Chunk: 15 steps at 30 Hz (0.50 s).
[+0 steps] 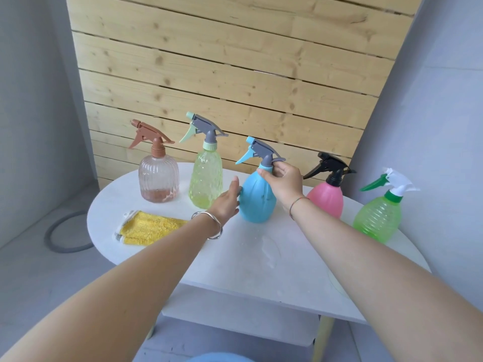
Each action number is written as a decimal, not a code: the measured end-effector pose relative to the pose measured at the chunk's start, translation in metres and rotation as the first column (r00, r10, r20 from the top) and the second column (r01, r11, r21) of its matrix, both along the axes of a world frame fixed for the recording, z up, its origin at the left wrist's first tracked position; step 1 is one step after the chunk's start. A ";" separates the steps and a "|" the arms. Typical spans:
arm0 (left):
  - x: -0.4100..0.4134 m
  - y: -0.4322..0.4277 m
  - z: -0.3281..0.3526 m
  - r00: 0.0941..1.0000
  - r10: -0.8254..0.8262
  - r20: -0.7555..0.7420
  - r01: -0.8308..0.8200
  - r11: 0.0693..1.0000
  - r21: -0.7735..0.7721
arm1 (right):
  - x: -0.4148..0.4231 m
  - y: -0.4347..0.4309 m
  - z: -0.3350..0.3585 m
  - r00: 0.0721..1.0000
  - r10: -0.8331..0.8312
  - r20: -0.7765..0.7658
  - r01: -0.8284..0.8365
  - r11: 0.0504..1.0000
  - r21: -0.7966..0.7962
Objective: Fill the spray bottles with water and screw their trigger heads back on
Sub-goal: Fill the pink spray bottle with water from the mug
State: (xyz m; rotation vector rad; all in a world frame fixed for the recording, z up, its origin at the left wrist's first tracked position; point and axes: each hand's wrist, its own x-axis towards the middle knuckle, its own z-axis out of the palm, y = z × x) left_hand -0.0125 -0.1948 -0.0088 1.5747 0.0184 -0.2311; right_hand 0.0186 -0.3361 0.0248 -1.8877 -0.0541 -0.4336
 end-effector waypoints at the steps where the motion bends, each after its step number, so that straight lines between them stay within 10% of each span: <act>1: -0.001 -0.001 0.000 1.000 0.006 0.002 -0.006 1.000 0.014 | -0.002 0.001 0.000 1.000 0.005 -0.016 -0.005 1.000 0.005; 5: -0.010 -0.007 0.000 0.992 0.100 0.070 -0.101 0.995 0.011 | -0.022 -0.003 0.007 0.995 -0.084 -0.049 0.082 0.996 -0.040; 11: -0.042 -0.030 0.018 0.933 0.209 0.292 -0.190 0.977 -0.093 | -0.062 -0.052 0.027 0.801 -0.474 0.367 0.502 0.865 0.021; 15: -0.054 -0.056 0.024 0.934 0.150 0.325 -0.136 0.989 -0.066 | -0.049 -0.085 0.035 0.820 -0.561 -0.117 0.572 0.811 0.120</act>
